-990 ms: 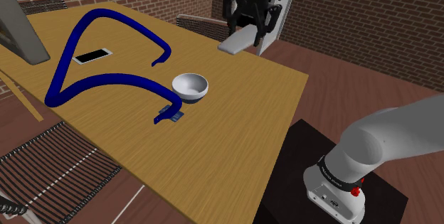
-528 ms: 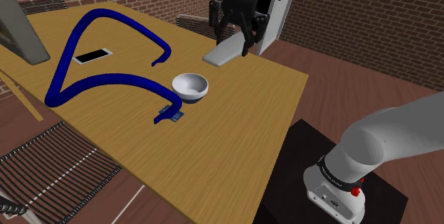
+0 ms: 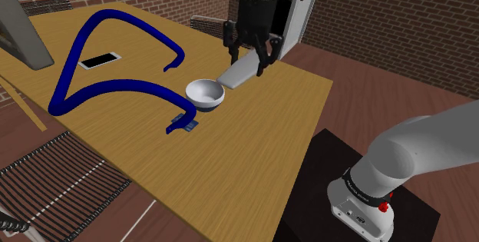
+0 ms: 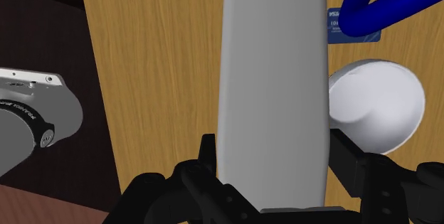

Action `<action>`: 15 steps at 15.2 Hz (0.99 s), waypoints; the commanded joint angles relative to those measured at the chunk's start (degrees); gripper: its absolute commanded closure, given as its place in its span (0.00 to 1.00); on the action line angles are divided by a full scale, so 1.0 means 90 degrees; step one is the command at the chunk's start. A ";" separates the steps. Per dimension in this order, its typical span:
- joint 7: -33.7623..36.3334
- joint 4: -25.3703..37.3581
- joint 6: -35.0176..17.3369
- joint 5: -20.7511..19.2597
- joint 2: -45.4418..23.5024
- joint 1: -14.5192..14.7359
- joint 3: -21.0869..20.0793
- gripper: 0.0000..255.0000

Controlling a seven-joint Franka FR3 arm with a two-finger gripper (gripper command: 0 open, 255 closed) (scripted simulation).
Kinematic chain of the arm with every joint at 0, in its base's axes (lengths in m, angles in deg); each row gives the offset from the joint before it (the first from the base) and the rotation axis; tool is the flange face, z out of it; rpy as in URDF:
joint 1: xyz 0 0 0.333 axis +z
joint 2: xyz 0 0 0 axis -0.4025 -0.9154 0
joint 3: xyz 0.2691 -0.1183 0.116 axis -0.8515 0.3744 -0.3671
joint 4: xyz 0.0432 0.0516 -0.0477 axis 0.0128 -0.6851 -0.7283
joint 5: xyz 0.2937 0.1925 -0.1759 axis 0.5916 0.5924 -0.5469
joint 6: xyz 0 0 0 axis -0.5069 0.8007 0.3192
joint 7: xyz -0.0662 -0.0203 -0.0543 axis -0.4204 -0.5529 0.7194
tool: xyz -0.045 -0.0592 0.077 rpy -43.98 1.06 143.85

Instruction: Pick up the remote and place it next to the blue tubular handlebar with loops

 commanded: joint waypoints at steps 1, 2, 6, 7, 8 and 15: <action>-0.0024 -0.0204 -0.0167 0.0032 0.0045 0.0019 -0.0010 1.00; -0.0030 -0.0294 -0.0250 0.0044 0.0053 0.0026 -0.0023 1.00; -0.0049 -0.0643 -0.0584 0.0090 0.0071 0.0050 -0.0081 1.00; -0.0052 -0.0727 -0.0668 0.0100 0.0072 0.0055 -0.0097 1.00; -0.0056 -0.0810 -0.0753 0.0111 0.0071 0.0060 -0.0114 1.00; -0.0064 -0.1355 -0.1354 0.0172 0.0017 0.0085 -0.0250 1.00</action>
